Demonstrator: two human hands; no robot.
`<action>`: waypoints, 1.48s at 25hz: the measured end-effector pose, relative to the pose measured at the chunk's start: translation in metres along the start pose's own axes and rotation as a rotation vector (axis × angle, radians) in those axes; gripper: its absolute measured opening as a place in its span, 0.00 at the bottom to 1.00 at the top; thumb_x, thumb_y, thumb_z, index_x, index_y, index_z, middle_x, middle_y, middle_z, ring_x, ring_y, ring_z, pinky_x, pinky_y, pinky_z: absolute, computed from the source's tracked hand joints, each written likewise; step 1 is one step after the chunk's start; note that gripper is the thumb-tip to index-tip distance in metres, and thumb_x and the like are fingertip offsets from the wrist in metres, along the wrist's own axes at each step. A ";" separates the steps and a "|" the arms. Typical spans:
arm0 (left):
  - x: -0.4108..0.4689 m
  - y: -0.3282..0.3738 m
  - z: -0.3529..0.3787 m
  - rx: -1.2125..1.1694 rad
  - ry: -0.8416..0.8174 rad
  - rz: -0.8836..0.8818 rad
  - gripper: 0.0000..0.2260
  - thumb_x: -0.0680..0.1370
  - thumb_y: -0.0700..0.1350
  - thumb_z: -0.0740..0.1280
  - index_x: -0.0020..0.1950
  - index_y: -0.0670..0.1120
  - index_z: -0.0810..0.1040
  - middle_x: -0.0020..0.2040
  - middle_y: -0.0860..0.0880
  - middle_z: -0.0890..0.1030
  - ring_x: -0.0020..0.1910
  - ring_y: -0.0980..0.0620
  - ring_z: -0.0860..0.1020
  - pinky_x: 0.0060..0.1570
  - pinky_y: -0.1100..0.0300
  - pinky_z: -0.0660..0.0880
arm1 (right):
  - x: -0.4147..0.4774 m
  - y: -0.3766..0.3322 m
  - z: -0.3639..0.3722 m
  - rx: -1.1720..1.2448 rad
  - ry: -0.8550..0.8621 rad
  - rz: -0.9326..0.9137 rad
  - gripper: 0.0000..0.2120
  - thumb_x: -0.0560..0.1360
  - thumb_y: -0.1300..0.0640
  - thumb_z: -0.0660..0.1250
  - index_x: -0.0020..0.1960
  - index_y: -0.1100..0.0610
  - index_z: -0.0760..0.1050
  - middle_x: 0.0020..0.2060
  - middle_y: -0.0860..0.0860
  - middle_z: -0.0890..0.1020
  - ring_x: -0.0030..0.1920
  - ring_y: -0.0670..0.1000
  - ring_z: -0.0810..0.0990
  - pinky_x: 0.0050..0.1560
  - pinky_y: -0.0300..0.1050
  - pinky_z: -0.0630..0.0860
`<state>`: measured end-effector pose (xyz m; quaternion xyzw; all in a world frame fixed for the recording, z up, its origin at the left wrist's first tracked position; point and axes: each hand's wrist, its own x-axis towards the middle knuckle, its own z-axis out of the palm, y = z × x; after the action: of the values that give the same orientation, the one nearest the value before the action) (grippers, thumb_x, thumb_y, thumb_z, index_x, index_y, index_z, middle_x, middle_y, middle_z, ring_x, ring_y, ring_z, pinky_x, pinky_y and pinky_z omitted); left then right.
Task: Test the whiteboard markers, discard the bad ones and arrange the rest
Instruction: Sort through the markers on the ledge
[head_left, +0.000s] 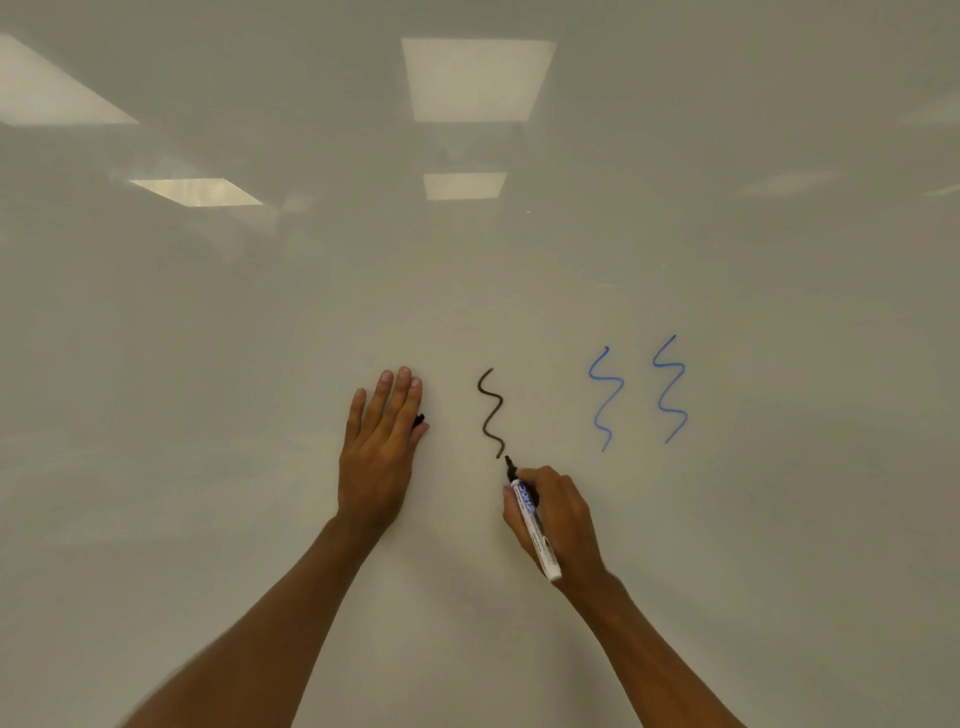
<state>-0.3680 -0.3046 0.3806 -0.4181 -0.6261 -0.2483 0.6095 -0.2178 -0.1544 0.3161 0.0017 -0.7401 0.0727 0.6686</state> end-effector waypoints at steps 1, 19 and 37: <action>0.000 0.004 -0.003 -0.016 0.000 -0.033 0.20 0.84 0.48 0.52 0.73 0.40 0.63 0.73 0.44 0.65 0.74 0.46 0.61 0.72 0.45 0.58 | -0.009 0.003 -0.003 -0.019 -0.020 0.001 0.10 0.72 0.53 0.69 0.50 0.54 0.72 0.35 0.49 0.78 0.34 0.45 0.73 0.36 0.37 0.73; -0.244 0.174 -0.025 -0.730 -0.862 -0.861 0.07 0.74 0.38 0.70 0.47 0.49 0.75 0.44 0.53 0.82 0.42 0.64 0.79 0.41 0.69 0.74 | -0.213 0.046 -0.075 0.060 -0.871 0.265 0.10 0.80 0.61 0.54 0.47 0.46 0.61 0.39 0.49 0.71 0.33 0.47 0.67 0.34 0.40 0.66; -0.297 0.228 -0.011 -0.511 -1.163 -0.894 0.10 0.77 0.38 0.66 0.57 0.42 0.79 0.54 0.47 0.82 0.53 0.52 0.79 0.50 0.73 0.67 | -0.283 0.089 -0.106 0.055 -1.163 0.300 0.15 0.78 0.49 0.59 0.62 0.46 0.75 0.53 0.46 0.80 0.54 0.46 0.74 0.50 0.38 0.69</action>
<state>-0.2012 -0.2589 0.0485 -0.3164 -0.8778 -0.3481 -0.0905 -0.0916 -0.0817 0.0369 -0.0458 -0.9745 0.1726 0.1362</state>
